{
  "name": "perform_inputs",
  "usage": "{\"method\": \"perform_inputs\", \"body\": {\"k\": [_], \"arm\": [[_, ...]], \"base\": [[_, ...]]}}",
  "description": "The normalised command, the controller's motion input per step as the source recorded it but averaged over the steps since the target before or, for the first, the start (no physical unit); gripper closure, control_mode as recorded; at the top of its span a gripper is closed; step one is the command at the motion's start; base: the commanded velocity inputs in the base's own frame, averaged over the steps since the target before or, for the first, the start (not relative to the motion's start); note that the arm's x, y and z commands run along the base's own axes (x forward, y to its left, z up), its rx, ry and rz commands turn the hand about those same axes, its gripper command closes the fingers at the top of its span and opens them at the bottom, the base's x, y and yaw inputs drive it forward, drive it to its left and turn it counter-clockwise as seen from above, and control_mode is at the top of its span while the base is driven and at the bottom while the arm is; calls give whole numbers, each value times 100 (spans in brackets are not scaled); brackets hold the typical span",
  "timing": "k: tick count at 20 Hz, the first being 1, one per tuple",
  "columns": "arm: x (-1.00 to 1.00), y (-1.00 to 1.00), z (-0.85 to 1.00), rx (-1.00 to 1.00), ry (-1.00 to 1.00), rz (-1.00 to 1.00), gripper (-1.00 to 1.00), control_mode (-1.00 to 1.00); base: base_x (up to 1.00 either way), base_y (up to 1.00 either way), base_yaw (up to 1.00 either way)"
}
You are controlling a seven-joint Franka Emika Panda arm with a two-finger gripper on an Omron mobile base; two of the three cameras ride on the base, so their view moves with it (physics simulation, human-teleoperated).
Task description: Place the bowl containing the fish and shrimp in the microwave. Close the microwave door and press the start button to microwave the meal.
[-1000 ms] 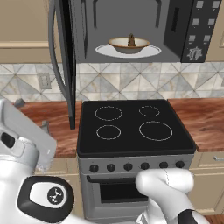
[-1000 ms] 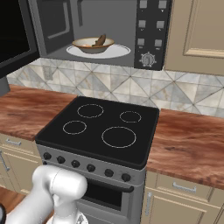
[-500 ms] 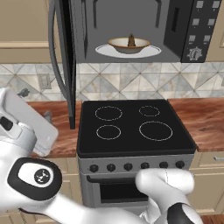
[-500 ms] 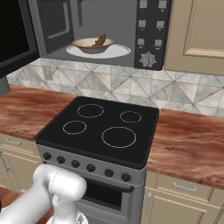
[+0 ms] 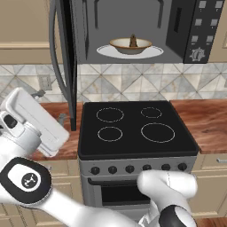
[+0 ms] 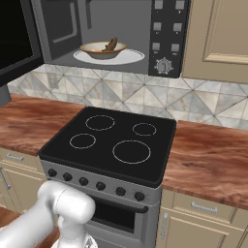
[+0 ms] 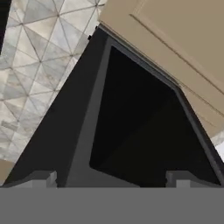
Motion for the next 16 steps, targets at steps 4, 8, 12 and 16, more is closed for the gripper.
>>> {"method": "perform_inputs", "body": {"k": [4,8,12,16], "arm": [[17,-38,7,-8,0,-35,-100,-100],[17,-39,19,-4,0,-33,-100,-100],[-7,-79,7,-1,-5,-33,-100,-100],[-19,-100,0,0,-8,-28,-100,-100]], "base": [[0,0,0],[0,0,0],[0,0,0],[0,0,0]]}}
